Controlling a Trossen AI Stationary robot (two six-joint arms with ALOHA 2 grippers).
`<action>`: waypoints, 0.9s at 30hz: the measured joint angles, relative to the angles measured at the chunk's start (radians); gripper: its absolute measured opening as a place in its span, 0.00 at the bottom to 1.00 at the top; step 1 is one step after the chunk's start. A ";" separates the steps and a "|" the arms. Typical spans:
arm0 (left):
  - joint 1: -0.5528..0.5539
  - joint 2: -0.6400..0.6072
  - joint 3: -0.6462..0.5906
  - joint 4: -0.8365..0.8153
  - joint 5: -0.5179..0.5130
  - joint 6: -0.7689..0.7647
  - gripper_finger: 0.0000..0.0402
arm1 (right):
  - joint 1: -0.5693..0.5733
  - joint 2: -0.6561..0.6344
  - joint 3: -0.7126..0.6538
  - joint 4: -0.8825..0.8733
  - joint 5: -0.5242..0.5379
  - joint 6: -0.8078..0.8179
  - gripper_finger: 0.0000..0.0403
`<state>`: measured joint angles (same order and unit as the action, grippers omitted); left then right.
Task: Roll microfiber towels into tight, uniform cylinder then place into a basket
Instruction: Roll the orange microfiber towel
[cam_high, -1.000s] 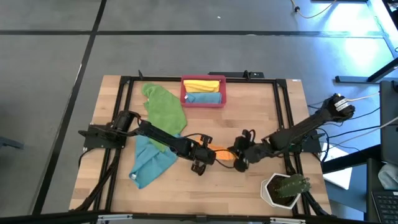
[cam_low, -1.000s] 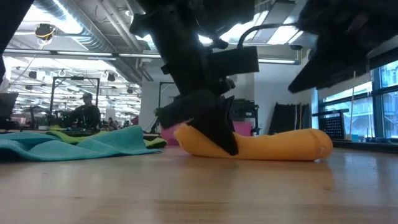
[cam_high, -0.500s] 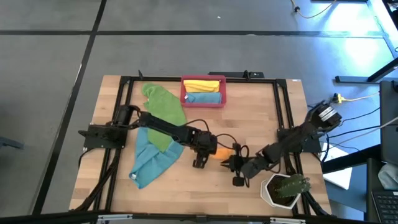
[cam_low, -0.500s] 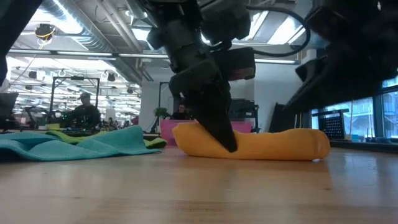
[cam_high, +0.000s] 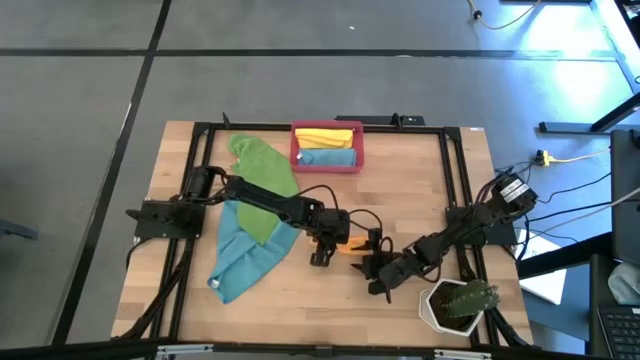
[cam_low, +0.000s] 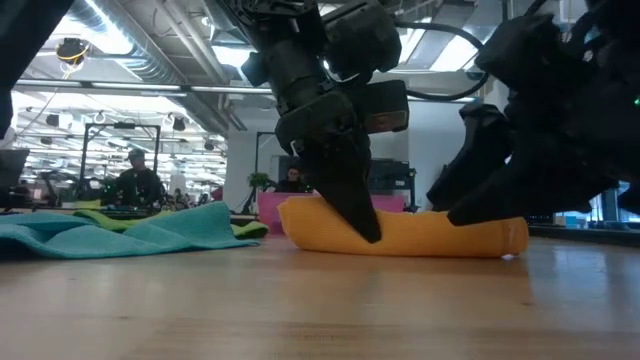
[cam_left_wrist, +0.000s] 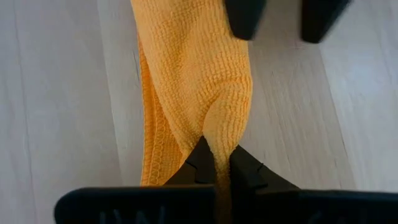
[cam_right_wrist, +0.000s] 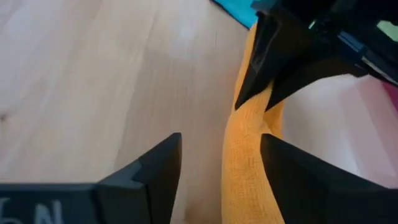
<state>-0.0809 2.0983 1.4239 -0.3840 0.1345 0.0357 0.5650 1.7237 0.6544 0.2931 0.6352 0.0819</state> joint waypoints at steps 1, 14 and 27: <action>0.000 0.000 0.000 0.000 0.000 0.000 0.00 | -0.002 0.000 0.000 -0.011 0.000 -0.002 0.53; 0.019 0.000 0.000 0.000 0.038 0.000 0.00 | -0.009 0.000 0.000 -0.061 -0.004 0.003 0.42; 0.032 0.001 0.000 -0.003 0.074 0.016 0.03 | -0.070 0.077 0.004 -0.127 -0.014 0.116 0.42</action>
<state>-0.0486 2.0991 1.4239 -0.3865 0.2089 0.0512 0.4954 1.8009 0.6586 0.1659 0.6207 0.1982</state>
